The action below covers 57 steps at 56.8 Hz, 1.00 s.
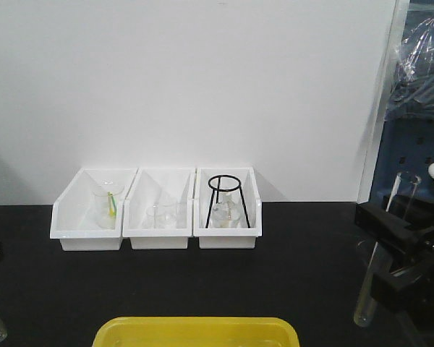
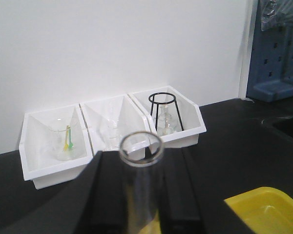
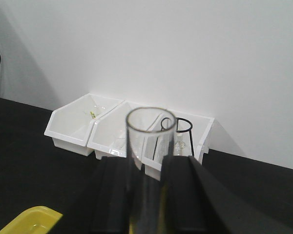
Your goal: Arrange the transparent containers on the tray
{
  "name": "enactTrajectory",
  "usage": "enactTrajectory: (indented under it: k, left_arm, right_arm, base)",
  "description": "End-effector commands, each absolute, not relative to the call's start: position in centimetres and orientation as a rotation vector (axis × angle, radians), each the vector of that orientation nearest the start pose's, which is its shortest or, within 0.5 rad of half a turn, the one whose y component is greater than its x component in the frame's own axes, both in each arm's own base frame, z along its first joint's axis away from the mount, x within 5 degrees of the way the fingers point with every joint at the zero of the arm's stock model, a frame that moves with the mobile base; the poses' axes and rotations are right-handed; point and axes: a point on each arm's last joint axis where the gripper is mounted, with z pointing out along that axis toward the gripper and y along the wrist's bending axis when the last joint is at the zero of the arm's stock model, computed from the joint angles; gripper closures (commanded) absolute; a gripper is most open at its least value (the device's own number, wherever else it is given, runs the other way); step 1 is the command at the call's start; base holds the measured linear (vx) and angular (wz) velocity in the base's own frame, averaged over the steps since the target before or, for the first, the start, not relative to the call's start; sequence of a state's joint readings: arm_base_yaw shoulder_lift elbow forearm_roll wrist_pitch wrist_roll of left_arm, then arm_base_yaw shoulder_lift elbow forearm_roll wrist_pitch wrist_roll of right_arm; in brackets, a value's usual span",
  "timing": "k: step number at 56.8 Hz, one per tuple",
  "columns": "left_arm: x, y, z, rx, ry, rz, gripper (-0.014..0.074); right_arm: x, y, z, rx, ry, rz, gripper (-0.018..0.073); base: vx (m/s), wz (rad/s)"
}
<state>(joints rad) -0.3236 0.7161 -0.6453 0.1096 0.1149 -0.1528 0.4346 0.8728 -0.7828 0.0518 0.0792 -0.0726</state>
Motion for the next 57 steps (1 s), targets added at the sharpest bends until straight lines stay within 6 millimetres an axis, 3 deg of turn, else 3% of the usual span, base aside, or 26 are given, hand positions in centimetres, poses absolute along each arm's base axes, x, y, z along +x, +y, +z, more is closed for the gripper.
enactTrajectory:
  k: [1, 9, 20, 32, 44, 57]
  left_arm:
    - [14.4, -4.9, 37.3, 0.207, 1.55, -0.303, 0.0447]
    - [16.2, -5.8, 36.2, 0.227, 1.647, -0.315, 0.0443]
    - [20.1, -9.9, 34.7, 0.304, 1.808, -0.408, 0.044]
    - [25.1, -14.7, 29.8, 0.309, 2.121, -0.474, 0.044]
    - [27.9, -16.5, 24.4, 0.236, 2.306, -0.486, 0.043]
    - [28.9, -17.1, 21.1, 0.239, 2.392, -0.45, 0.0421]
  right_arm:
    - [17.0, 7.8, 39.7, -0.319, 1.505, 0.35, 0.054]
    - [18.8, 8.6, 38.1, -0.27, 1.615, 0.408, 0.054]
    - [23.6, 11.2, 34.7, -0.249, 1.902, 0.459, 0.054]
    - [28.4, 13.9, 32.0, -0.238, 2.132, 0.507, 0.054]
    - [30.6, 15.5, 27.5, -0.163, 2.307, 0.578, 0.0537]
    - [31.9, 16.2, 23.6, -0.195, 2.413, 0.546, 0.0525]
  base:
    - [0.0, 0.0]
    - [0.0, 0.0]
    - [0.0, 0.0]
    - [0.0, 0.0]
    - [0.0, 0.0]
    - [0.0, 0.0]
